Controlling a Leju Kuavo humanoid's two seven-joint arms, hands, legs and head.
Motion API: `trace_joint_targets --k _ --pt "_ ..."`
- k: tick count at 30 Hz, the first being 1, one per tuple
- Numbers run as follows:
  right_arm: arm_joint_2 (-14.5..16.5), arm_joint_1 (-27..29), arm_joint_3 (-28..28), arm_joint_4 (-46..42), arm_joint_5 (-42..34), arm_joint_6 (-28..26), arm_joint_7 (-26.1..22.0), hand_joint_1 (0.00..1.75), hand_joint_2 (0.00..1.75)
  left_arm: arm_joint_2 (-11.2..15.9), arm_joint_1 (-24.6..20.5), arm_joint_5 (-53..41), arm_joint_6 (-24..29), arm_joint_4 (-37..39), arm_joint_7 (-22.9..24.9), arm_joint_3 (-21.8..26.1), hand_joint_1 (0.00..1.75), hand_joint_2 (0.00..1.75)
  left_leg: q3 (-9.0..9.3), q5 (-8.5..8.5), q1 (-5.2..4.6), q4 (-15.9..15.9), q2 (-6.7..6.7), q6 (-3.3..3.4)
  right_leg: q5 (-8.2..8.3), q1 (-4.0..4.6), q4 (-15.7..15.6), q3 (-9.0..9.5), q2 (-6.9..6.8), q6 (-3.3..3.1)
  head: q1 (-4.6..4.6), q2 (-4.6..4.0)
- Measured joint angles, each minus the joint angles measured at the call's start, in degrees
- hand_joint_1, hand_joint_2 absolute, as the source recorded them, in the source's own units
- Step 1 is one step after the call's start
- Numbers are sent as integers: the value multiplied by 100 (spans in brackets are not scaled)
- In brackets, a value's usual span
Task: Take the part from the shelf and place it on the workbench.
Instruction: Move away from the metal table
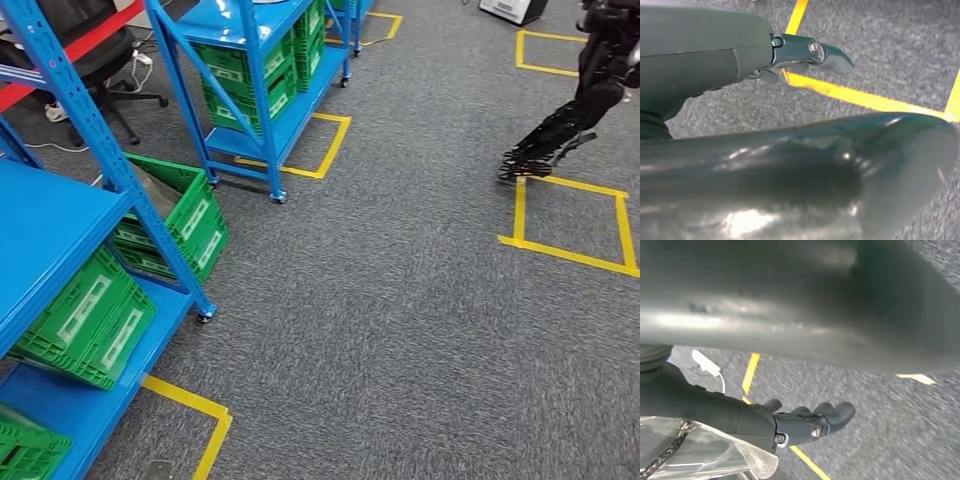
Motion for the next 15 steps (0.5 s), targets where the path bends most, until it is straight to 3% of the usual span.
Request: trace_joint_targets --k 1,2,3,5,7,9,10,11,13,15 --pt "-9 -2 1 0 -10 -27 -46 0 0 -14 -1 -16 -31 1 -3 0 0 0 9 -9 7 7 -54 -11 113 -3 -20 -40 5 14 -1 0" --pt "-21 -6 3 -1 -24 -56 -88 0 0 -28 -3 -33 -64 1 -3 0 0 0 23 -23 17 18 -106 -29 330 -9 -269 36 13 28 0 0" --pt "-36 -11 4 -1 -43 -84 -118 0 0 -43 -11 -52 -94 2 -3 0 0 0 36 -45 30 39 -156 -56 582 -24 -669 194 49 46 1 0" --pt "-56 -24 6 -2 -80 -134 -145 0 0 -68 -43 -92 -155 4 4 -1 0 0 24 -95 32 112 -250 -122 850 -49 -1344 504 204 51 8 0" --pt "-75 -30 7 -2 -91 -175 -145 0 0 -99 -68 -131 -210 14 19 -3 0 0 -13 -113 27 161 -323 -172 842 -43 -1525 617 286 -17 12 0" --pt "-91 -26 7 -2 -82 -210 -139 0 0 -127 -69 -153 -238 24 32 -5 0 0 -32 -131 36 190 -347 -204 852 -40 -1531 638 218 -112 11 0" --pt "-98 -24 7 -3 -76 -226 -136 0 0 -138 -69 -156 -240 27 36 -5 0 0 -64 -189 37 272 -293 -228 853 -44 -1537 648 181 -152 -4 0" --pt "-106 -22 7 -3 -72 -239 -132 0 0 -148 -75 -156 -240 28 40 -6 0 0 -147 -304 42 457 -209 -256 849 -49 -1543 657 136 -186 -18 0" --pt "-133 -10 7 -4 -70 -253 -119 0 0 -174 -92 -155 -239 29 44 -7 0 0 -487 -660 63 1175 -23 -308 828 -34 -1545 668 30 -236 -49 0" --pt "-158 -1 7 -4 -72 -256 -109 0 0 -194 -95 -154 -240 30 45 -8 0 0 -822 -878 87 1840 37 -324 808 -9 -1545 677 -82 -255 -49 0"
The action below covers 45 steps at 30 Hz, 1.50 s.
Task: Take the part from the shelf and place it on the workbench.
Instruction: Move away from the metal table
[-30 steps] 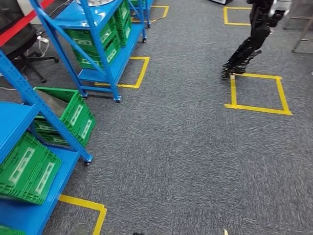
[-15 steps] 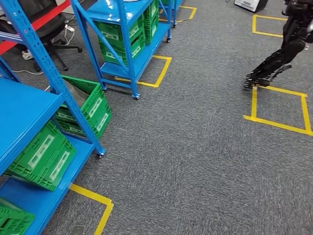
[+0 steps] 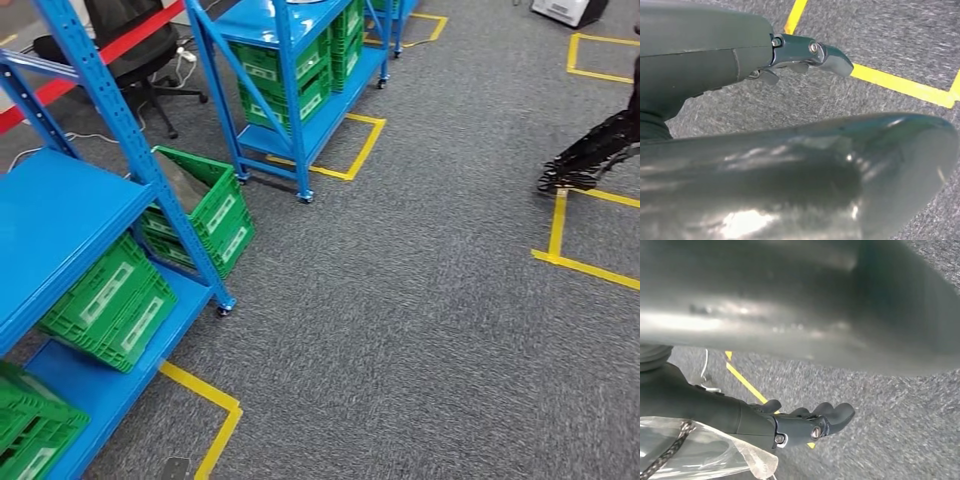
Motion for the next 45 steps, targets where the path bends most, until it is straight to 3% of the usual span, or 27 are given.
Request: trace_joint_targets --k 1,2,4,5,7,9,11,12,13,15,16,18,20,22,24,26,29,31,32,33,34,36,37,39,41,43,45 --pt "-8 -1 0 0 0 -1 3 0 0 -7 5 1 -1 1 1 -1 0 0 -35 53 4 52 7 10 -11 11 0 11 -47 -4 0 0" --pt "-13 -3 0 0 1 -1 4 0 0 -10 11 1 -1 1 2 -1 0 0 48 215 -1 -135 16 34 -24 20 0 30 -90 -5 0 0" --pt "-13 -9 0 0 1 -1 4 0 0 -11 11 2 -1 1 4 -1 0 0 427 625 -53 -913 140 124 -59 30 -5 66 -170 2 2 0" --pt "-12 -11 1 0 1 -1 4 0 0 -10 3 2 1 1 4 -1 0 0 602 739 -95 -1272 234 174 -78 35 -9 82 -206 20 0 0" --pt "-10 -13 3 0 16 -3 5 0 0 -8 -14 9 4 1 4 -2 0 0 747 762 -166 -1603 357 239 -101 40 -23 96 -293 71 1 1" --pt "-10 -22 17 0 56 -9 7 0 0 -2 -2 35 17 1 4 -2 0 0 770 781 -161 -1701 279 270 -116 39 -49 136 -372 129 -3 1" --pt "-9 -32 45 1 100 -26 13 0 0 7 15 78 28 1 -7 2 0 0 858 837 -116 -1835 191 306 -239 36 101 87 -248 174 12 1" --pt "-7 -32 65 3 115 -34 22 0 0 11 11 99 30 1 -20 7 0 0 898 859 -92 -1888 149 318 -370 29 348 -33 -133 194 30 2" --pt "-4 -30 85 5 127 -42 34 0 0 19 3 121 30 1 -37 15 0 0 909 862 -91 -1900 103 332 -526 22 708 -212 -15 212 49 2" --pt "2 -18 132 8 152 -44 61 0 0 42 -5 170 30 1 -64 53 0 0 912 854 -89 -1897 0 340 -737 4 1401 -614 73 250 66 2" --pt "7 -12 156 9 166 -44 68 0 0 59 1 194 30 1 -70 78 0 0 921 845 -86 -1894 -53 334 -695 -1 1516 -718 82 265 66 2" --pt "29 -7 211 9 182 -46 78 0 0 100 17 220 31 1 -58 118 0 0 953 815 -72 -1871 -157 297 -281 -20 1054 -582 107 288 68 2" --pt "76 -7 269 18 185 -51 108 0 87 141 20 225 33 1 -17 145 0 0 956 758 -64 -1800 -249 228 60 -55 304 -251 276 293 75 2" --pt "131 0 340 32 186 -59 170 0 175 174 20 225 35 1 28 179 0 0 909 729 -67 -1738 -324 162 92 -64 19 -99 411 237 83 2" --pt "170 23 425 39 185 -75 255 0 175 195 46 226 37 1 54 219 0 0 869 727 -60 -1716 -383 118 89 -57 14 -85 359 154 81 2" --pt "189 46 495 39 179 -91 320 0 175 209 77 205 38 1 67 244 0 0 799 619 -53 -1561 -278 65 89 -64 -1 -70 273 87 61 2" --pt "189 76 550 39 110 -114 340 0 175 215 83 156 38 1 82 248 0 0 318 123 -17 -553 -38 -17 63 -48 -9 -50 99 13 32 2" --pt "185 83 556 39 27 -140 327 0 175 216 93 131 38 1 90 248 0 0 38 -17 13 -5 -8 -36 43 -31 -9 -38 -15 -2 34 2" --pt "184 77 555 39 -8 -152 304 0 175 219 98 124 34 1 85 249 0 0 47 81 21 -42 -3 -32 34 -25 -9 -25 -58 -2 33 2" --pt "184 70 555 39 -30 -158 268 0 175 225 101 122 28 1 72 250 0 0 166 273 20 -304 14 -16 22 -22 -9 -5 -98 3 33 2" --pt "186 63 556 39 -38 -163 225 0 175 233 97 122 18 1 54 251 0 0 361 503 8 -717 71 17 10 -19 -11 18 -137 11 32 2" --pt "198 46 560 39 -27 -179 157 0 175 256 60 113 -8 1 13 252 0 0 697 753 -47 -1430 240 87 -19 -4 -12 52 -212 48 32 2" --pt "203 36 561 39 -20 -189 137 0 175 266 39 101 -17 1 -1 251 0 0 774 779 -75 -1611 298 112 -30 2 -15 57 -253 72 34 2" --pt "214 6 562 39 -25 -209 103 0 175 284 17 74 -25 1 -15 250 0 0 784 760 -98 -1690 266 138 -38 7 -37 80 -334 128 31 2" --pt "221 -26 563 39 -34 -237 54 0 175 293 21 42 -26 1 -15 250 0 0 840 805 -68 -1784 188 185 -116 3 36 71 -264 181 43 2" --pt "222 -40 566 39 -36 -270 23 0 175 299 2 2 -33 1 -13 248 0 0 896 845 -31 -1860 114 232 -383 -3 529 -169 -53 211 78 2" --pt "222 -32 569 39 -38 -286 21 0 175 305 -21 -26 -46 1 -11 246 0 0 895 844 -29 -1863 27 256 -683 -7 1293 -579 65 228 98 2"
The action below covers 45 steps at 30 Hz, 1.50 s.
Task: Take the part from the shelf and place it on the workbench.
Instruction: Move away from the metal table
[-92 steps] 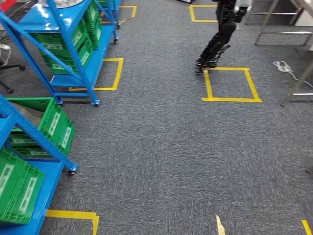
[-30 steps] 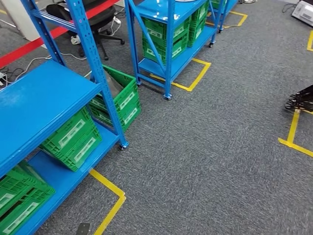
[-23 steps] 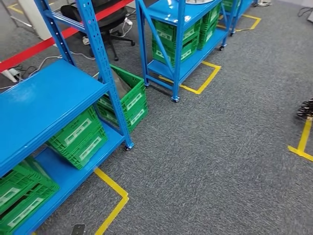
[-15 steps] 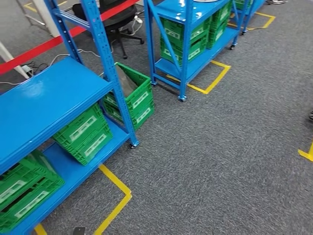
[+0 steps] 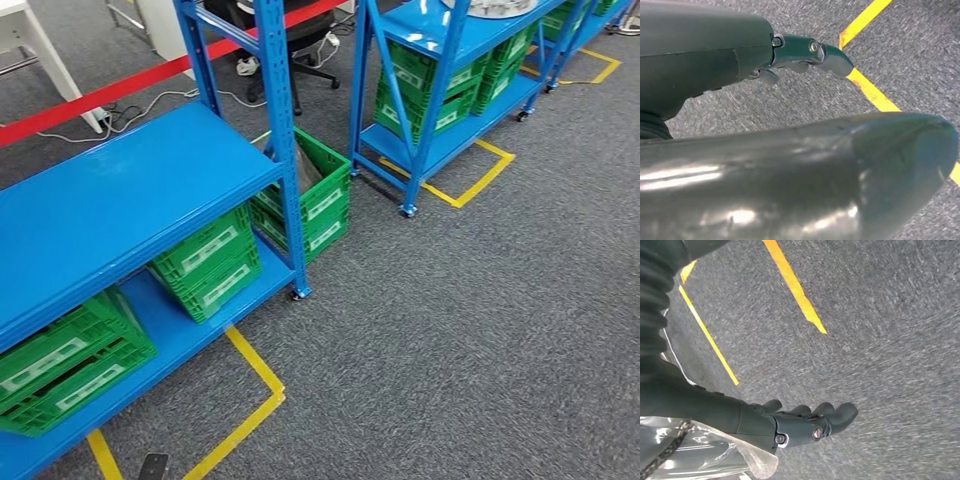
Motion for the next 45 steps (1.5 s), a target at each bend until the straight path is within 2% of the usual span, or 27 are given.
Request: trace_joint_targets --k 1,2,4,5,6,8,10,12,14,15,17,19,21,23,25,26,28,30,32,33,34,36,38,40,41,43,45 --pt "-1 8 2 0 -3 0 8 0 175 -1 -1 -5 -7 0 -1 -1 0 0 5 -5 -2 3 -48 3 -33 -3 232 -146 14 8 -1 0" --pt "-1 15 3 0 -5 0 23 0 175 -2 3 -6 -13 0 -5 -1 0 0 13 -12 -1 9 -104 -3 52 -3 253 -195 20 15 0 0" --pt "-4 21 4 0 8 -2 77 0 175 -4 5 14 -26 0 -27 -1 0 0 37 -41 15 36 -225 -41 499 -20 -362 34 77 26 1 0" --pt "-4 21 5 0 18 -3 105 0 175 -4 -3 23 -31 0 -39 -1 0 0 37 -63 18 60 -283 -73 669 -37 -762 212 193 33 2 -1" --pt "-5 23 8 0 25 -5 125 0 175 -3 -19 28 -34 0 -48 -1 0 0 23 -84 18 95 -338 -106 775 -53 -1075 367 293 26 2 -1" --pt "-4 32 13 0 17 -8 139 0 175 -1 -43 28 -36 0 -52 -1 0 0 -23 -94 20 132 -435 -170 773 -56 -1289 492 400 -14 -2 -1" --pt "-3 38 17 0 6 -14 129 0 175 4 -35 28 -36 0 -50 1 0 0 -51 -91 37 143 -486 -225 788 -49 -1308 512 286 -84 -4 -1" --pt "-2 39 23 -1 4 -28 109 0 175 8 -28 26 -36 0 -46 2 0 0 -154 -237 37 363 -319 -282 788 -59 -1331 535 160 -156 -23 -1" --pt "-3 46 27 -2 4 -54 97 0 175 4 -43 20 -36 0 -41 2 0 0 -486 -586 51 1051 -93 -335 767 -50 -1338 552 11 -208 -45 -1" --pt "-4 48 27 -2 3 -66 97 0 175 1 -48 16 -36 0 -39 2 0 0 -693 -750 66 1465 -50 -352 755 -40 -1337 557 -67 -221 -49 -1" --pt "-4 47 30 -2 4 -77 96 0 175 -1 -36 9 -36 0 -37 2 0 0 -906 -799 82 1866 -23 -364 729 -28 -1335 578 -214 -227 -48 -1" --pt "-4 43 35 -1 11 -86 96 0 175 -1 -23 9 -42 0 -37 2 0 0 -682 -433 73 1373 40 -331 696 -22 -1336 628 -346 -216 -49 -1" --pt "-4 39 40 0 26 -111 109 0 175 1 -40 9 -51 0 -37 2 0 0 -299 -92 15 569 308 -245 651 -8 -1339 677 -468 -183 -50 -1" --pt "-4 32 44 -1 38 -150 140 0 175 0 -75 2 -56 0 -37 2 0 0 -146 -30 -52 206 484 -180 608 8 -1343 711 -595 -125 -48 -1" --pt "-5 14 50 -2 38 -181 171 0 175 -4 -78 -7 -59 0 -37 3 0 0 -137 -31 -58 155 371 -147 580 14 -1371 766 -717 -60 -51 0" --pt "-8 4 57 -2 37 -191 181 0 175 -9 -68 -10 -60 0 -38 3 0 0 -107 -12 -39 111 303 -124 546 10 -1357 782 -665 -31 -42 0" --pt "-16 0 77 -2 37 -209 193 0 175 -20 -76 -11 -60 0 -39 5 0 0 -42 31 8 27 156 -74 334 1 -1021 645 -347 12 -7 0" --pt "-25 20 92 -2 32 -215 198 0 175 -32 -105 -17 -66 0 -38 6 0 0 -39 33 16 19 1 -47 15 -8 -271 253 -42 20 15 -1" --pt "-38 42 97 -2 25 -213 203 0 175 -48 -105 -26 -75 0 -36 6 0 0 -35 18 12 33 -169 -41 -54 -7 207 -65 19 24 13 -1" --pt "-45 45 97 -2 23 -213 203 0 175 -54 -98 -28 -79 0 -34 6 0 0 -26 6 14 45 -257 -50 96 -7 119 -76 31 24 13 -1" --pt "-52 44 97 -3 22 -213 203 0 175 -58 -93 -28 -81 0 -32 6 0 0 -14 -11 22 63 -344 -68 338 -13 -184 20 62 24 13 -1" --pt "-60 40 98 -2 22 -213 196 0 175 -61 -99 -29 -85 0 -29 6 0 0 -8 -58 36 116 -501 -126 700 -47 -937 329 326 30 17 -1" --pt "-61 39 100 -1 19 -209 188 0 175 -58 -113 -30 -91 0 -25 6 0 0 -52 -77 44 162 -628 -183 747 -69 -1258 498 549 0 20 -1" --pt "-57 38 101 0 10 -204 185 0 175 -52 -103 -31 -92 0 -20 7 0 0 -98 -64 59 172 -754 -235 740 -64 -1270 531 476 -71 17 -1" --pt "-54 34 102 -1 7 -202 185 0 175 -51 -93 -31 -91 1 -20 7 0 0 -114 -77 58 195 -720 -262 741 -65 -1278 545 404 -107 13 0" --pt "-47 35 103 -2 7 -202 180 0 175 -48 -100 -33 -87 2 -19 8 0 0 -265 -254 45 504 -414 -322 730 -74 -1297 575 233 -180 -30 -1" --pt "-49 45 102 -2 3 -203 176 0 175 -54 -127 -42 -86 2 -17 8 0 0 -635 -596 57 1241 -78 -371 700 -48 -1300 593 47 -230 -68 -1"
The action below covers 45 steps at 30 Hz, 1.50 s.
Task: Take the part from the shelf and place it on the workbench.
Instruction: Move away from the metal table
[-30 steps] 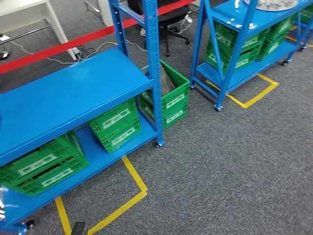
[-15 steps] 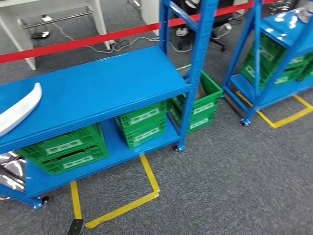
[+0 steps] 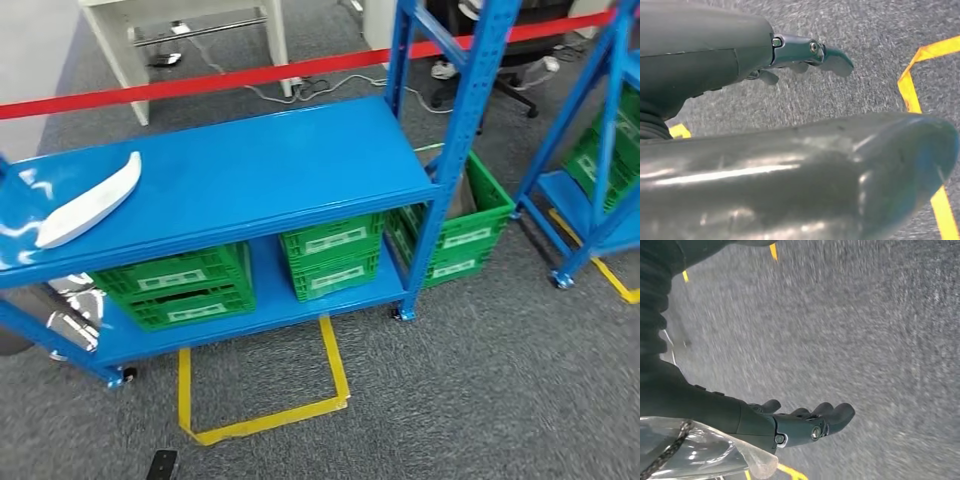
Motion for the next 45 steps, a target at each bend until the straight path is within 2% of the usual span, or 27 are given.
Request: trace_joint_targets --k 1,2,3,5,7,9,11,13,15,17,18,19,20,21,23,24,26,27,28,30,32,33,34,36,38,41,45 --pt "-1 4 -1 0 -2 0 -2 0 175 -2 -7 -4 1 0 1 -1 0 0 -194 -132 14 374 53 -14 -14 13 0 8 -95 -11 1 0" --pt "-1 5 -1 0 -6 1 -6 0 175 -3 -4 -11 2 0 3 -1 0 0 -316 -168 22 603 71 -18 -30 23 0 21 -185 -17 1 1" --pt "-2 2 -1 0 -11 1 -14 0 175 -3 6 -19 6 0 7 -2 0 0 -329 -85 25 608 81 -12 -48 32 1 41 -268 -18 -2 1" --pt "-1 -7 -1 0 -28 0 -38 0 175 -1 21 -38 18 -1 15 -2 0 0 -35 329 2 -16 168 57 -89 54 -1 104 -415 -12 -3 1" --pt "4 -13 -1 1 -49 -2 -57 0 175 10 5 -51 33 -2 17 -2 0 0 316 581 -65 -735 409 172 -141 84 -9 136 -549 22 1 1" --pt "5 -21 -1 1 -67 -3 -64 0 175 18 -9 -56 43 -2 16 -2 0 0 425 573 -119 -978 508 242 -184 99 -33 153 -683 78 6 1" --pt "3 -49 -1 -1 -76 -4 -68 0 175 12 15 -61 46 -2 14 -2 0 0 457 600 -104 -1058 375 276 -213 97 -71 238 -778 135 4 1" --pt "-3 -73 -1 -1 -78 -7 -77 0 175 2 27 -64 51 -1 8 -2 0 0 535 661 -55 -1180 246 320 -349 91 113 203 -537 186 32 1" --pt "-9 -59 1 -1 -78 -9 -82 0 175 -9 1 -67 54 0 1 -2 0 0 571 692 -29 -1237 107 351 -648 73 780 -146 -154 223 68 1" --pt "-11 -25 1 0 -79 -8 -78 0 175 -22 -16 -69 52 0 0 -2 0 0 571 683 -25 -1231 -60 358 -824 54 1470 -579 -27 259 73 1" --pt "-16 -13 1 0 -80 -8 -75 0 175 -30 -11 -70 52 0 0 -2 0 0 578 672 -20 -1223 -146 350 -745 48 1553 -689 -17 277 72 1" --pt "-24 -10 0 -1 -81 -8 -73 0 175 -34 -4 -70 52 0 0 -2 0 0 588 656 -8 -1208 -235 329 -545 37 1392 -683 -6 296 72 1" --pt "-32 -10 -1 -1 -82 -6 -73 0 175 -37 2 -69 52 0 0 -2 0 0 597 633 7 -1183 -319 298 -273 15 1037 -577 44 317 72 0" --pt "-38 -12 -1 -1 -83 -2 -74 0 175 -38 5 -69 52 0 0 -2 0 0 596 602 18 -1150 -397 260 -69 -17 653 -435 182 337 74 0" --pt "-42 -10 0 1 -84 8 -77 0 175 -34 -8 -68 52 0 -2 -2 0 0 553 551 26 -1060 -533 185 101 -64 141 -201 438 315 78 0" --pt "-42 -9 0 2 -84 12 -79 0 131 -33 -9 -68 52 0 -3 -2 0 0 524 545 29 -1039 -596 153 71 -63 89 -162 499 276 77 1" --pt "-40 -11 -1 2 -85 15 -81 0 44 -27 15 -67 53 0 -4 -1 0 0 489 556 48 -1039 -679 96 73 -46 72 -136 380 173 75 0" --pt "-37 -15 -1 2 -84 11 -81 0 0 -25 31 -66 54 0 -4 0 0 0 468 530 43 -1000 -586 70 74 -45 61 -120 320 126 66 0" --pt "-35 -15 -2 2 -84 1 -79 0 0 -23 35 -64 54 0 -4 1 0 0 407 453 36 -873 -429 43 72 -49 46 -101 250 85 49 0" --pt "-34 -3 -2 1 -88 -29 -55 0 0 -27 16 -64 54 0 -4 1 0 0 112 139 29 -257 -52 -2 53 -37 33 -72 110 26 20 0" --pt "-38 6 -3 0 -97 -45 0 0 0 -30 5 -67 52 0 -4 -1 0 0 -262 -140 53 489 65 -28 29 -15 33 -59 -17 2 15 -1" --pt "-40 5 -3 1 -99 -43 26 0 0 -31 11 -69 52 0 -4 -1 0 0 -340 -135 60 643 75 -29 18 -7 33 -50 -60 -2 13 0" --pt "-41 3 -3 1 -99 -38 45 0 0 -31 19 -70 52 0 -4 -1 0 0 -308 -19 61 569 78 -19 7 1 33 -34 -91 -1 12 0" --pt "-40 -3 -3 2 -98 -21 62 0 0 -29 27 -70 52 0 -4 0 0 0 40 408 39 -164 88 57 -16 14 31 9 -125 9 13 0" --pt "-30 -12 -3 2 -100 -3 66 0 0 -20 18 -70 54 0 -4 0 0 0 361 627 -2 -838 117 159 -39 32 29 31 -145 45 13 1" --pt "-21 -19 -3 2 -103 7 79 0 0 -16 21 -72 55 0 -3 -2 0 0 455 621 -36 -1043 122 216 -35 20 -26 58 -166 138 14 0" --pt "-27 -38 -2 0 -108 4 99 0 0 -34 30 -78 55 0 8 -1 0 0 586 689 -19 -1254 94 96 10 40 -218 148 -167 -9 70 0"
